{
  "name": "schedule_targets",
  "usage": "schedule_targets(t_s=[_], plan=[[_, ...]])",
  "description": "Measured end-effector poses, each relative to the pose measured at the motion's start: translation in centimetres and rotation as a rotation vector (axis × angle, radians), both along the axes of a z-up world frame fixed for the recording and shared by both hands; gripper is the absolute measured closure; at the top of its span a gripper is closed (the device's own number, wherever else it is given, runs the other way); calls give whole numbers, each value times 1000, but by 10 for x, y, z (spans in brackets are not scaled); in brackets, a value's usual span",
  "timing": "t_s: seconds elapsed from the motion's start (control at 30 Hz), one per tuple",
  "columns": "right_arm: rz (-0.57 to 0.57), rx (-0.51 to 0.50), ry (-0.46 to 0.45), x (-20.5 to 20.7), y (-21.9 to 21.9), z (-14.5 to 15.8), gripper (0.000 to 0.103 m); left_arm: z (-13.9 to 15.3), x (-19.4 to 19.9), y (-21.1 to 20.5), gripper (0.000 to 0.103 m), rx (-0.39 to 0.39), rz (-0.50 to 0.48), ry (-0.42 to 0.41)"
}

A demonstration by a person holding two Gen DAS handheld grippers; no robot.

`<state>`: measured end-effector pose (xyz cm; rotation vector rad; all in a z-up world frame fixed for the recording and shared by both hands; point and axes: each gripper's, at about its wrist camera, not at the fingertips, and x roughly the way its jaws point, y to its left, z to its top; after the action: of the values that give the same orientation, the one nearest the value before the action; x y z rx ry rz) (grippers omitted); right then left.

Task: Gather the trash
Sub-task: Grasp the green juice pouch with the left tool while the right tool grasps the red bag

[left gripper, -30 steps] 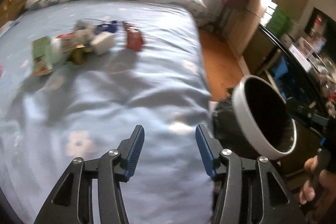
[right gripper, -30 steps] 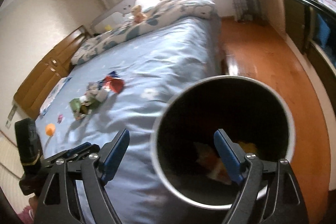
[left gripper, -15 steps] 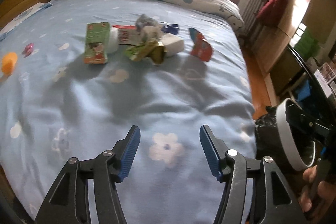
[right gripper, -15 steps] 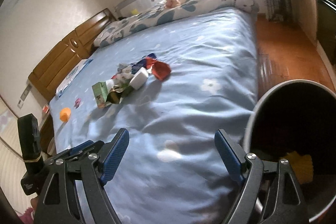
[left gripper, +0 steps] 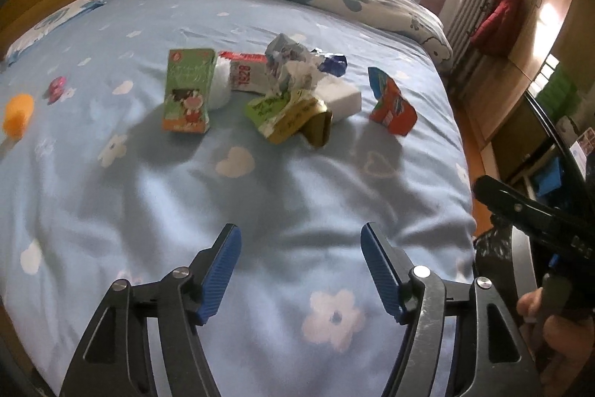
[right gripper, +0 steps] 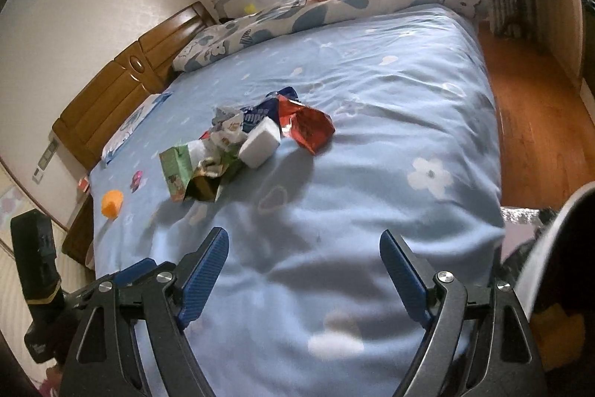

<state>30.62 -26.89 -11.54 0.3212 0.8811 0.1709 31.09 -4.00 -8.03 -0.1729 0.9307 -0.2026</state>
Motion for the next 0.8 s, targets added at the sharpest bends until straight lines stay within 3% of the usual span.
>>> schedule_targets(t_s=[0.67, 0.7, 0.8], plan=[[34, 1, 23, 115, 5, -29, 20, -17, 97, -20, 32, 43, 14, -7], [36, 3, 27, 118, 5, -32, 21, -18, 100, -20, 32, 47, 21, -11], [39, -11, 50, 127, 7, -40, 48, -25, 107, -21, 36, 55, 34, -17]])
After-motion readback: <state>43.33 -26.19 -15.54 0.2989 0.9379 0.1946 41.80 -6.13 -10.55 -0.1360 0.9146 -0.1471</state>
